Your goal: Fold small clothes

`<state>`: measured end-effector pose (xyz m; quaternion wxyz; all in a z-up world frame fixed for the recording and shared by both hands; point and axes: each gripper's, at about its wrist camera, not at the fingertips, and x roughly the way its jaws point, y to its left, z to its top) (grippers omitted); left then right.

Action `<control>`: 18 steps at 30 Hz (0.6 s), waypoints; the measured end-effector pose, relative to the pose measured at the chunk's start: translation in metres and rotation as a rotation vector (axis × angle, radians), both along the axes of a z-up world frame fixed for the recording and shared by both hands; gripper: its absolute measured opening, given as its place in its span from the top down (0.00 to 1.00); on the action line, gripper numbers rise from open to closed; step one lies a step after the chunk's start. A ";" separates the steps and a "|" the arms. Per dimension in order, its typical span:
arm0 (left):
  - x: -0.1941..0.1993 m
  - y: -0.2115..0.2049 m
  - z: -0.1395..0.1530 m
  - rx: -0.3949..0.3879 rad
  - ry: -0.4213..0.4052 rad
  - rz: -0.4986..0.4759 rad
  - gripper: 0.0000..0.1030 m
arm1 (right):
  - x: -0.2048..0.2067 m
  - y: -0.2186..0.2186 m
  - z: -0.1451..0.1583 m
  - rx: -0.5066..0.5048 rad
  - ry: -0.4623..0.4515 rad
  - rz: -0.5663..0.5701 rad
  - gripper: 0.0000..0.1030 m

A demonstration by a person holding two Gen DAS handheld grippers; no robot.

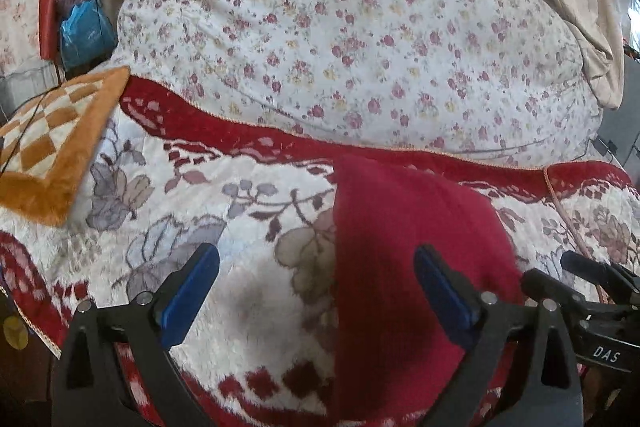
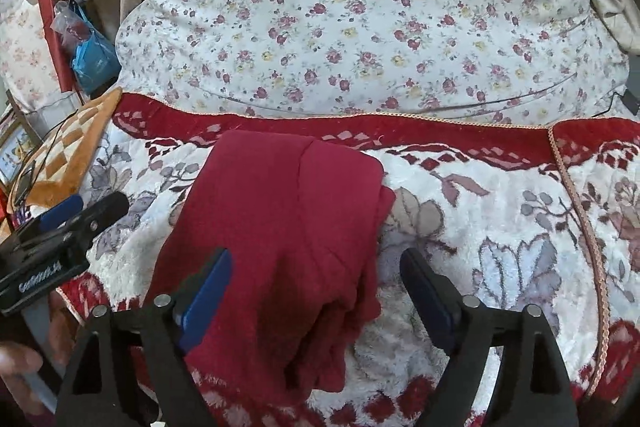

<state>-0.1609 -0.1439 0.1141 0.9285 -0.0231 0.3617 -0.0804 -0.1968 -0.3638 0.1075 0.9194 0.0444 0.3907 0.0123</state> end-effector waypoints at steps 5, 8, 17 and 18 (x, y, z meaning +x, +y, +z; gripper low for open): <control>0.003 0.003 -0.006 0.043 -0.004 0.023 0.06 | 0.005 0.003 -0.007 0.002 0.020 -0.017 0.10; 0.003 0.006 -0.006 0.064 -0.022 0.037 0.06 | 0.009 0.005 -0.011 0.004 0.033 -0.029 0.10; 0.004 0.006 -0.006 0.091 -0.035 0.047 0.06 | 0.015 0.010 -0.021 -0.013 0.062 -0.030 0.10; 0.005 0.005 -0.007 0.093 -0.035 0.043 0.06 | 0.015 0.011 -0.021 -0.011 0.061 -0.030 0.10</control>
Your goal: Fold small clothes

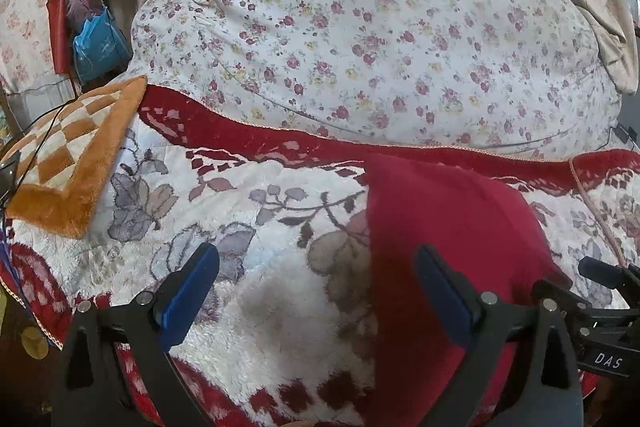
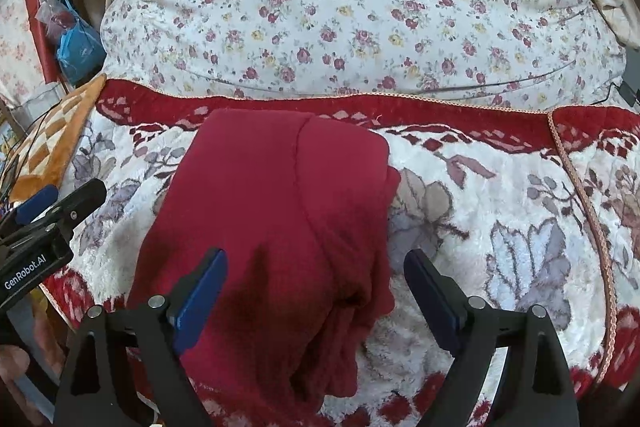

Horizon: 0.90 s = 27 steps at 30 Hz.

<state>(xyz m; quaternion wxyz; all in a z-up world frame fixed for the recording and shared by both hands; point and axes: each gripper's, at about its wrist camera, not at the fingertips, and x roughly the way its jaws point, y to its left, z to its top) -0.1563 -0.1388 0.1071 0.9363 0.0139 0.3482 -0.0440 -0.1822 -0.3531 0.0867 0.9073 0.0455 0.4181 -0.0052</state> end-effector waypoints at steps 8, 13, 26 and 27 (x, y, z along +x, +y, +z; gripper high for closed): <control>0.001 -0.005 -0.001 0.001 -0.004 -0.021 0.06 | 0.004 0.001 -0.001 -0.006 -0.001 0.003 0.10; 0.003 -0.006 -0.004 0.003 0.002 -0.017 0.06 | 0.006 -0.002 -0.003 -0.002 0.001 0.001 0.10; 0.008 -0.012 -0.010 0.003 0.017 -0.023 0.06 | 0.009 -0.006 -0.009 0.014 0.018 -0.003 0.10; 0.009 -0.013 -0.011 0.004 0.020 -0.025 0.06 | 0.010 -0.007 -0.010 0.016 0.021 -0.002 0.10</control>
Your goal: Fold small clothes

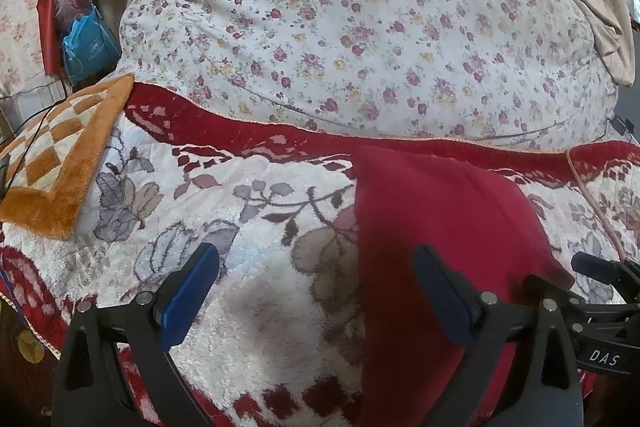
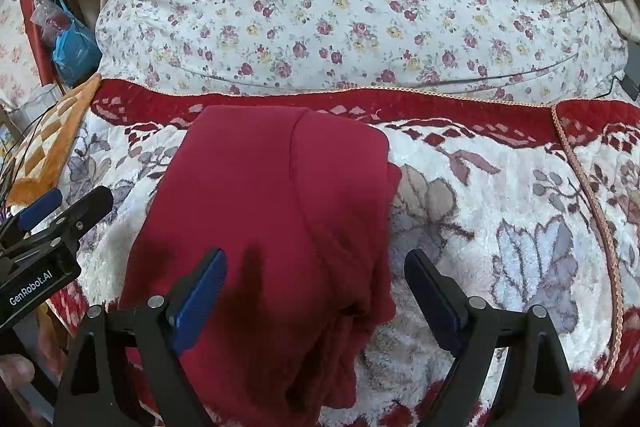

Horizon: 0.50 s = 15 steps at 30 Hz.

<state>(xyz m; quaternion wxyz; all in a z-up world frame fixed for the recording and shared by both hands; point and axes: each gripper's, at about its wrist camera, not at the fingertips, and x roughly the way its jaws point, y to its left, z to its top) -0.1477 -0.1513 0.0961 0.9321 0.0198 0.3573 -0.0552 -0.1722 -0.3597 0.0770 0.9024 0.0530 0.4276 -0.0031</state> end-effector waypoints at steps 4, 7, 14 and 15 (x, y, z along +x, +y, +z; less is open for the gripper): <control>0.002 -0.003 -0.002 0.008 0.001 -0.003 0.06 | 0.002 -0.002 -0.001 0.002 0.001 0.006 0.10; 0.001 -0.003 -0.001 0.002 0.003 -0.002 0.06 | 0.003 -0.003 -0.001 -0.002 0.004 0.010 0.09; 0.003 -0.005 -0.004 0.011 0.009 -0.005 0.06 | 0.006 -0.004 -0.004 -0.002 0.017 0.016 0.09; 0.003 -0.005 -0.004 0.013 0.010 -0.008 0.06 | 0.006 -0.004 -0.004 -0.002 0.017 0.016 0.09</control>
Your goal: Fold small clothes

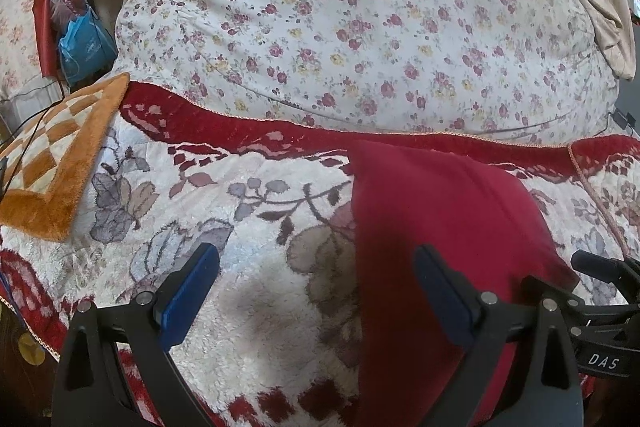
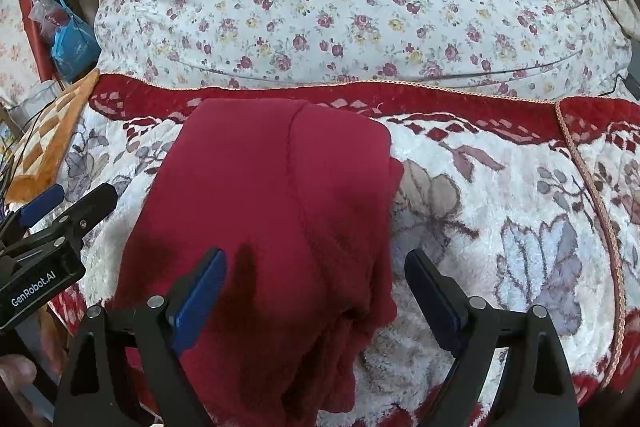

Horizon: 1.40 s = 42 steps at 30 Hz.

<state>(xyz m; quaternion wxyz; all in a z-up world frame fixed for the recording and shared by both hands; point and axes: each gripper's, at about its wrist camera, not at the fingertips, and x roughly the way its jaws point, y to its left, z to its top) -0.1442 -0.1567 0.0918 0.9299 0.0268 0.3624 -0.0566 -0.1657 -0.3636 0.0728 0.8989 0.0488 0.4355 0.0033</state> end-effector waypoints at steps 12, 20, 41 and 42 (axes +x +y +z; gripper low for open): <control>0.002 -0.001 -0.002 0.001 0.003 -0.003 0.06 | 0.002 0.002 -0.003 -0.003 0.006 0.011 0.09; 0.003 0.000 -0.004 0.003 0.008 -0.003 0.06 | 0.003 0.005 -0.005 -0.010 0.011 0.018 0.09; 0.003 -0.002 -0.006 0.008 0.008 -0.006 0.06 | 0.005 0.003 -0.008 -0.014 0.020 0.025 0.09; 0.003 -0.002 -0.006 0.008 0.009 -0.006 0.06 | 0.005 0.004 -0.008 -0.014 0.020 0.025 0.09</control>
